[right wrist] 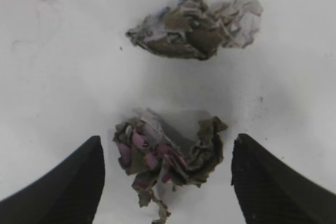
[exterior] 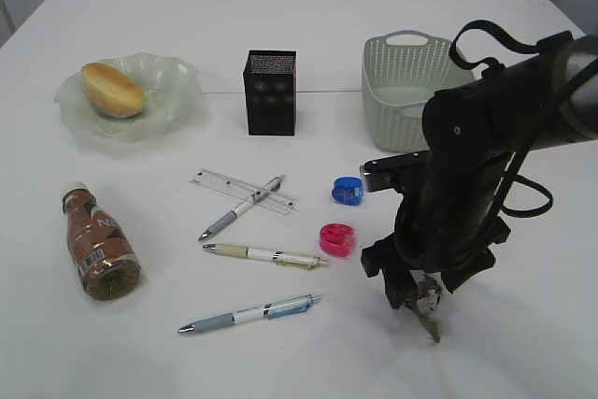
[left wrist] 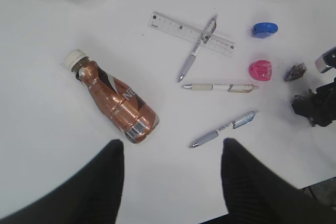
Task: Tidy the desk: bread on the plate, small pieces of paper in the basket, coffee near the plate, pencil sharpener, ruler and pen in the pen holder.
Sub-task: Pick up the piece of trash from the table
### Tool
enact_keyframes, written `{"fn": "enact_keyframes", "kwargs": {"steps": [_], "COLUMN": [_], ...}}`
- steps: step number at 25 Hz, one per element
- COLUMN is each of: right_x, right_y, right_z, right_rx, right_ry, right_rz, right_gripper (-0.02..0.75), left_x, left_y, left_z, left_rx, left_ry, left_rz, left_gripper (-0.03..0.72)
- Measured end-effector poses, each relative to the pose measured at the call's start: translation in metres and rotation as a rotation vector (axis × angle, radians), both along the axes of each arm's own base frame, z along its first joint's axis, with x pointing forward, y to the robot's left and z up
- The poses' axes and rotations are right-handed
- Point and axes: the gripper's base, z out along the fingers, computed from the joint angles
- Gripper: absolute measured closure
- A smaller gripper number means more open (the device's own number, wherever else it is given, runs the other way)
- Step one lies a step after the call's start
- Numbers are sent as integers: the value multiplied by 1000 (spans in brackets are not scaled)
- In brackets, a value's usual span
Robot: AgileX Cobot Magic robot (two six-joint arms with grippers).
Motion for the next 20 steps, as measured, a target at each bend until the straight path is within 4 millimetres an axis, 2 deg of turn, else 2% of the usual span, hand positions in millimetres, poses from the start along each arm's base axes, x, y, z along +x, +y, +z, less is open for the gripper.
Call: {"fn": "enact_keyframes", "kwargs": {"steps": [13, 16, 20], "right_x": [2, 3, 3], "right_y": [1, 1, 1], "right_z": [-4, -3, -3], "right_rx": [-4, -4, -4], "right_ry": [0, 2, 1], "right_rz": [3, 3, 3], "right_gripper": [198, 269, 425], "left_x": [0, 0, 0], "left_y": [0, 0, 0], "left_z": [0, 0, 0], "left_rx": [0, 0, 0], "left_ry": [0, 0, 0], "left_rz": [0, 0, 0], "left_gripper": [260, 262, 263]}}
